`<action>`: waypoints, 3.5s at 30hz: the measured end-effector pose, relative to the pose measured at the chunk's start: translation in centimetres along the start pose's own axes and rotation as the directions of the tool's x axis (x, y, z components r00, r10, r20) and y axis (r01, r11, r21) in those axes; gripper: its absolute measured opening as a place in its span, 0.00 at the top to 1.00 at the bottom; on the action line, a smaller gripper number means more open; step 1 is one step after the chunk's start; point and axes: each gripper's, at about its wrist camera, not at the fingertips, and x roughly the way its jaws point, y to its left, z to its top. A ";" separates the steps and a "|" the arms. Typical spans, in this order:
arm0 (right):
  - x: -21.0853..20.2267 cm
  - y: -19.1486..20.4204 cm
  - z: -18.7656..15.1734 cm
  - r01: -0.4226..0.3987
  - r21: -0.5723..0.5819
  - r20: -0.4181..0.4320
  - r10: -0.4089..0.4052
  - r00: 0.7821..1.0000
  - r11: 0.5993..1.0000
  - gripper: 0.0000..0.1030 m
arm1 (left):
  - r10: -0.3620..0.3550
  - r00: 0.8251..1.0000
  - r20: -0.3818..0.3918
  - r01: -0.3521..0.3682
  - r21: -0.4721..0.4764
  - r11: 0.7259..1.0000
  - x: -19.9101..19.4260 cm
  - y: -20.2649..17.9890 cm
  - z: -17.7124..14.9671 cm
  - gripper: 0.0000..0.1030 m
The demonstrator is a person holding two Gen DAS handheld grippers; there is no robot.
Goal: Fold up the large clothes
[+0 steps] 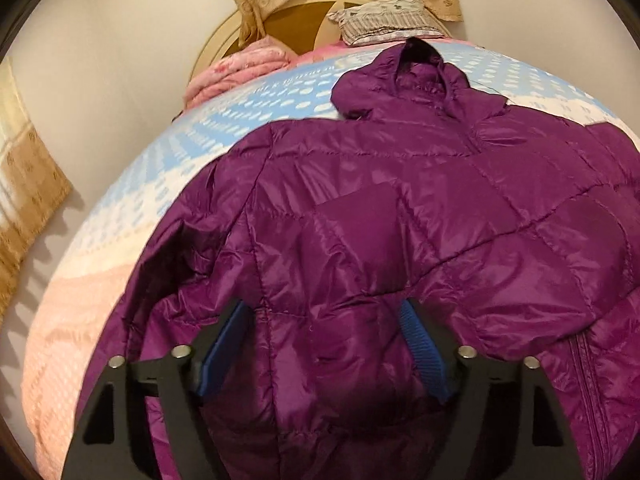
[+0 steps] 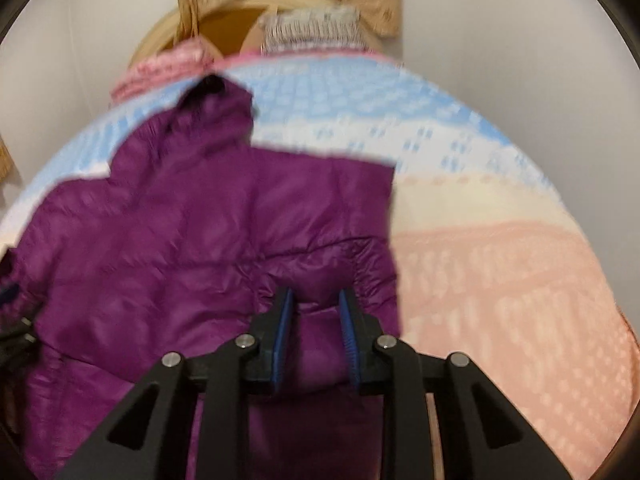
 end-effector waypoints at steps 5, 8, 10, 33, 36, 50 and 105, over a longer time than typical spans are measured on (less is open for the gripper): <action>0.0 -0.1 -0.3 0.013 -0.009 0.015 -0.013 1.000 1.000 0.75 | -0.011 1.000 -0.003 0.011 -0.026 1.000 0.4 0.1 -0.2 0.16; 0.0 0.6 -0.2 0.050 -0.039 0.004 -0.050 0.999 0.998 0.75 | 0.011 1.000 0.001 -0.011 -0.010 1.000 0.3 -0.3 -0.3 0.16; -0.7 0.7 0.3 0.066 -0.046 -0.005 -0.066 0.998 0.997 0.74 | 0.018 1.000 0.006 -0.018 -0.007 1.000 -0.1 -0.2 -0.1 0.16; -0.8 9.2 -2.2 0.044 -0.187 0.015 -0.042 0.999 0.981 0.63 | 0.059 0.998 -0.019 -0.060 -0.051 0.997 1.2 -0.1 0.8 0.09; -0.7 9.7 -2.2 0.072 -0.206 0.024 -0.068 0.997 0.976 0.63 | 0.049 0.999 -0.022 -0.051 -0.051 0.997 1.4 -0.1 0.8 0.08; -9.7 8.0 -6.1 -0.011 -0.184 0.053 0.021 0.998 0.983 0.19 | 0.128 0.983 0.132 -0.123 -0.052 0.991 -11.1 13.6 -4.9 0.09; -18.1 2.9 -15.1 -0.041 -0.030 0.227 0.047 0.973 0.999 0.11 | -0.018 0.935 0.355 0.023 -0.011 1.000 -20.3 10.3 0.3 0.98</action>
